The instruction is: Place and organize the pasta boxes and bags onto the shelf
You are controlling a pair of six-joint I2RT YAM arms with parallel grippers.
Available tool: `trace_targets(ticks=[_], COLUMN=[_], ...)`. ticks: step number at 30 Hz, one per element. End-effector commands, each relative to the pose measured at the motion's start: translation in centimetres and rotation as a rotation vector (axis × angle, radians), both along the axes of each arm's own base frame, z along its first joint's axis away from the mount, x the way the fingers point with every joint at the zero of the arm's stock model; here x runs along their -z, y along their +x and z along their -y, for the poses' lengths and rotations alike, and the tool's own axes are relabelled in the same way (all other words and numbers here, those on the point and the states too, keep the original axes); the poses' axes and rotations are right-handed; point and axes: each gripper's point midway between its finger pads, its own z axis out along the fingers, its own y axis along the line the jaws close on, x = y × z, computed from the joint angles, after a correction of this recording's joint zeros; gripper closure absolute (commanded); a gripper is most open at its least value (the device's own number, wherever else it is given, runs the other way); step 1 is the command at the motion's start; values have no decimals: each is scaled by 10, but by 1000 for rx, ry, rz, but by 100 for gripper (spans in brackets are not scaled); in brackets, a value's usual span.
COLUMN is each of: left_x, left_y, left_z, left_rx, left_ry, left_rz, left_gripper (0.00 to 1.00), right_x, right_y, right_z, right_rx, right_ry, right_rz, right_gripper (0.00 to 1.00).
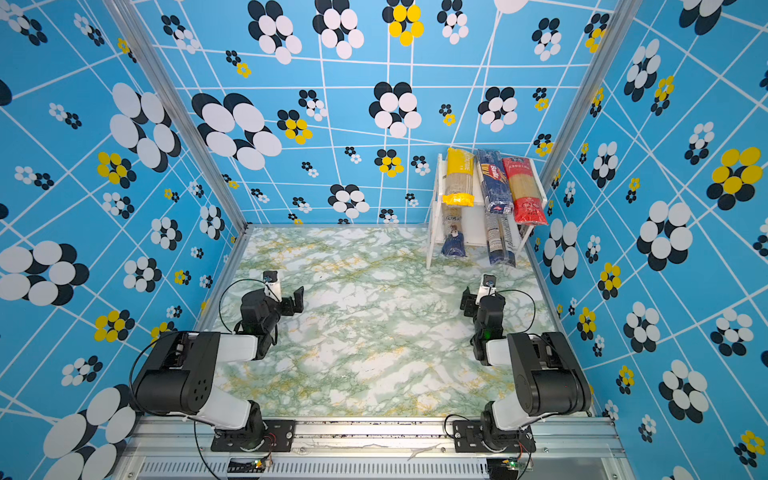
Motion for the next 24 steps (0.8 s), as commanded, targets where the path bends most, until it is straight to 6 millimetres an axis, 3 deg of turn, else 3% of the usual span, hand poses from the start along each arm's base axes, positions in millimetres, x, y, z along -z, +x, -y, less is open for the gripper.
trace_targets(ticks=[1, 7, 11, 24], left_x=[2, 2, 3, 2], left_y=[2, 3, 3, 3], left_z=[-4, -7, -8, -8], left_rx=[-9, -22, -24, -23], left_ry=[8, 3, -2, -2], left_rz=[-4, -8, -10, -9], left_gripper=[1, 1, 1, 1], right_x=[1, 3, 4, 4], right_y=[7, 12, 12, 13], right_z=[-4, -2, -2, -1], right_rx=[-16, -21, -27, -29], right_ry=[-16, 4, 18, 23], right_rz=[-22, -44, -48, -51], right_gripper=[18, 14, 1, 1])
